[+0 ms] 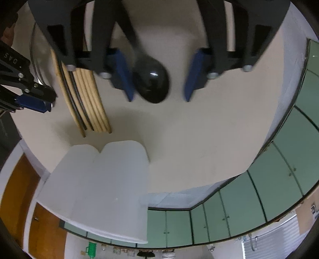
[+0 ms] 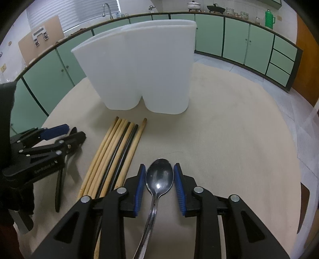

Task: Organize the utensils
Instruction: 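Lift both spoons and drop them into the white utensil holder, opening both grippers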

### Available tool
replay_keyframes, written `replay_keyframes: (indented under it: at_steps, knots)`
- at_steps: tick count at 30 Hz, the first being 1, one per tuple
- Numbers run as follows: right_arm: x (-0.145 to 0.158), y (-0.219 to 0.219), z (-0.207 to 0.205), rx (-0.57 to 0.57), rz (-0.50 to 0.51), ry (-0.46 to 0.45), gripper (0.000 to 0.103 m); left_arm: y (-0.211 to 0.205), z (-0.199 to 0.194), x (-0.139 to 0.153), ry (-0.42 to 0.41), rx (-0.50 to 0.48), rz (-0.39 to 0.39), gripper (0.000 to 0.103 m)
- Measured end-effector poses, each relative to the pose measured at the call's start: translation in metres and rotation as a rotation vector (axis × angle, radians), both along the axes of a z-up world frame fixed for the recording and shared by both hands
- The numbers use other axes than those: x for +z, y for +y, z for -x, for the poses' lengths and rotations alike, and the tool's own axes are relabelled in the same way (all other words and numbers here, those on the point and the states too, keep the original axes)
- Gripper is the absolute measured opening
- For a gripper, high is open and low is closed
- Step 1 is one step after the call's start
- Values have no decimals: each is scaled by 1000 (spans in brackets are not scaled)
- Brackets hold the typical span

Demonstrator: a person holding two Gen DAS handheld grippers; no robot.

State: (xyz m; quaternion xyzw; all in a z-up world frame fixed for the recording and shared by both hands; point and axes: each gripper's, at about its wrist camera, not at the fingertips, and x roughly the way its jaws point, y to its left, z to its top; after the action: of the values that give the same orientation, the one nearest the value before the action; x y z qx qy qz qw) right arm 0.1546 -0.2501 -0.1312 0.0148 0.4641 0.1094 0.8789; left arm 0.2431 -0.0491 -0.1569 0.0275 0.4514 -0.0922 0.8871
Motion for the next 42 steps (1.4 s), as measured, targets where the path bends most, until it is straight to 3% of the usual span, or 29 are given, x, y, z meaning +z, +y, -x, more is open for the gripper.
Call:
replay_keyframes:
  at_steps: [5,9,15,25,36,42]
  knots:
    - [9,-4,14,-21,-21,-72,28,2,18,5,-37,-23,52,35]
    - [22,-14,27,-43,-56,-144,28,7,34,17,-138,-65,93,35]
    - [52,-26,42,-64,-76,-273,28,1,59,47,-290,-103,77,35]
    - [101,-35,39,-62,-137,-396,28,-6,71,94,-481,-105,59,34]
    - [177,-47,28,-15,-175,-527,28,-22,49,169,-674,-97,58,34]
    - [212,-44,-3,-32,-144,-601,28,-43,8,194,-745,-71,27,34]
